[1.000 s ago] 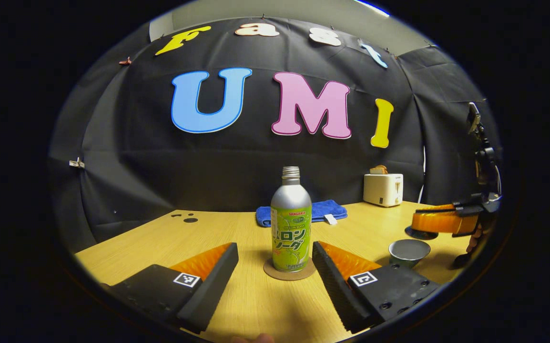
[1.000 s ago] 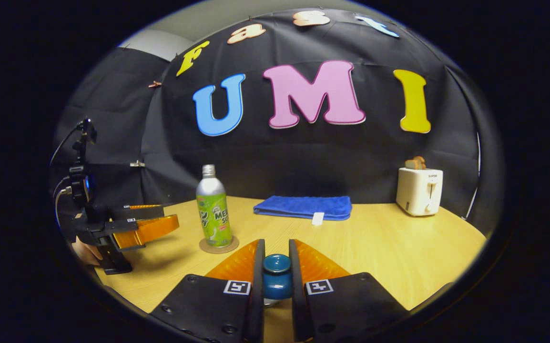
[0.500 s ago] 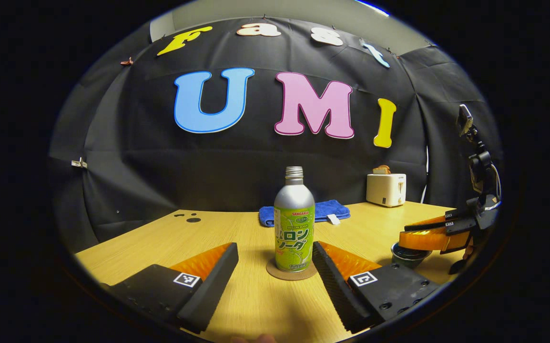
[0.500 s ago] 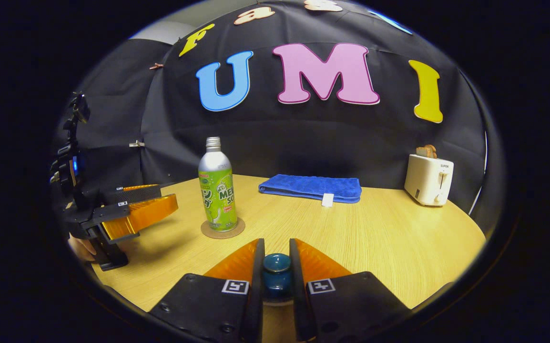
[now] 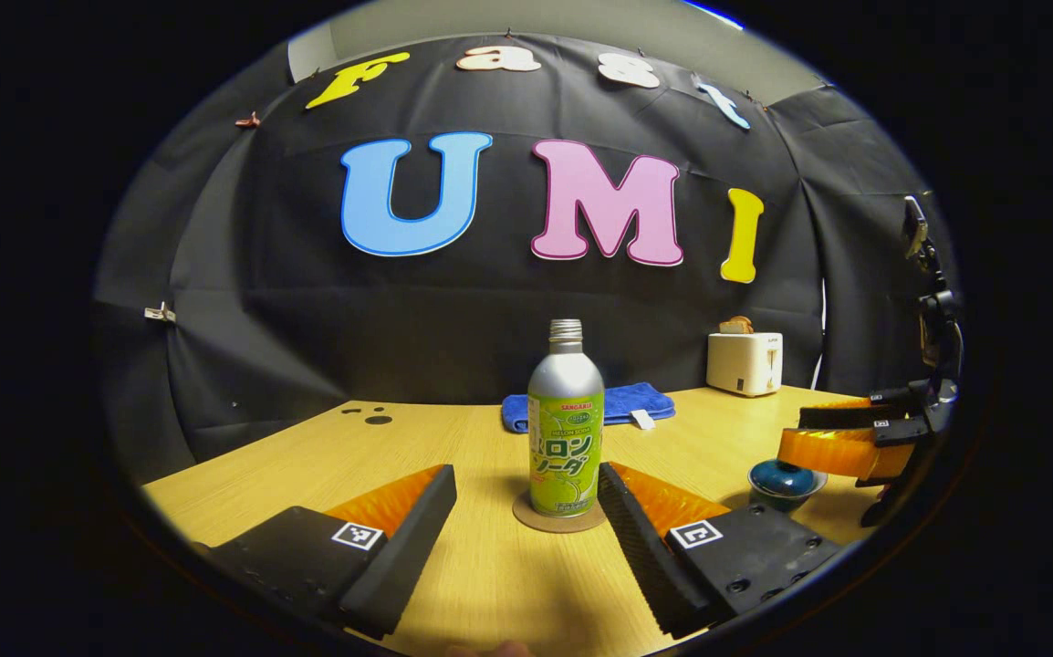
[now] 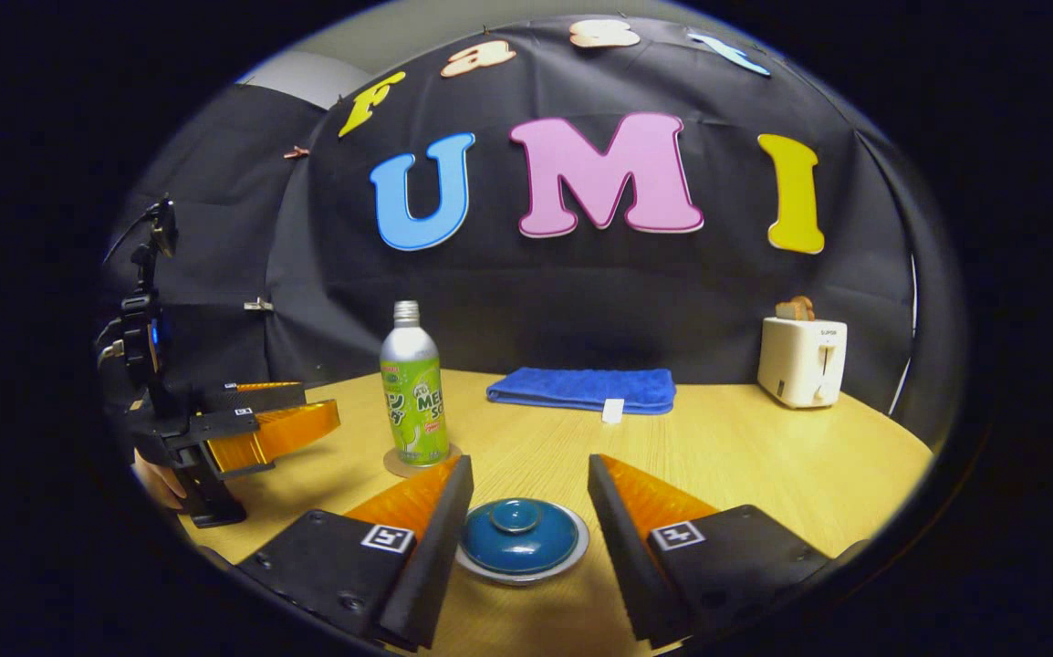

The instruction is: Open the teacup lid with one hand, grasp the water bottle and pour water into the teacup with the other hand; after pouring, place the water bottle on the coaster and then close the teacup lid.

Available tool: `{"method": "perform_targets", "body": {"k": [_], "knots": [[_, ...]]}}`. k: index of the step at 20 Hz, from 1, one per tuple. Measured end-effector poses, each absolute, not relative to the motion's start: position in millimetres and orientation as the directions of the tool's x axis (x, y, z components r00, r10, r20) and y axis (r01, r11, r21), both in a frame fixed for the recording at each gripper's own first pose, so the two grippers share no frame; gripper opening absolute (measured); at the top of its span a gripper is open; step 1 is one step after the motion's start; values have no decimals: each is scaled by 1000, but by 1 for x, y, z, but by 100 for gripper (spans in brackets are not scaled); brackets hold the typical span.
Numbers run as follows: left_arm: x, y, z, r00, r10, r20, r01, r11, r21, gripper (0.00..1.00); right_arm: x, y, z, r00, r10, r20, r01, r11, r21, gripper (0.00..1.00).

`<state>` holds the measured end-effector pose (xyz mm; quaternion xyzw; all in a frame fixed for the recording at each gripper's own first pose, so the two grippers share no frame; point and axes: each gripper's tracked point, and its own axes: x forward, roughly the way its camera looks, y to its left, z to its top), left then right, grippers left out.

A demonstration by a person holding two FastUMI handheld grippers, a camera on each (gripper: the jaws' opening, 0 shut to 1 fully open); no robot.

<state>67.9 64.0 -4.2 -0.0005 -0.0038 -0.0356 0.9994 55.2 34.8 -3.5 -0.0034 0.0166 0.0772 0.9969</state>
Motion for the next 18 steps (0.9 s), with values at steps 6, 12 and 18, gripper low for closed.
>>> {"method": "perform_targets", "body": {"k": [6, 12, 18], "knots": [[55, 48, -4, 999, -48, 8, 48, 999, -2, 98, 43, 14, 1, 996, 87, -6, -87, 996, 2, 98], [42, 31, -3, 999, -31, 9, 31, 1000, 0, 98, 35, -15, 2, 997, -75, -1, 75, 997, -2, 98], [42, 26, -4, 999, -47, 8, 47, 999, -1, 97, 35, -16, 3, 997, -75, -2, 75, 997, -2, 98]]}}
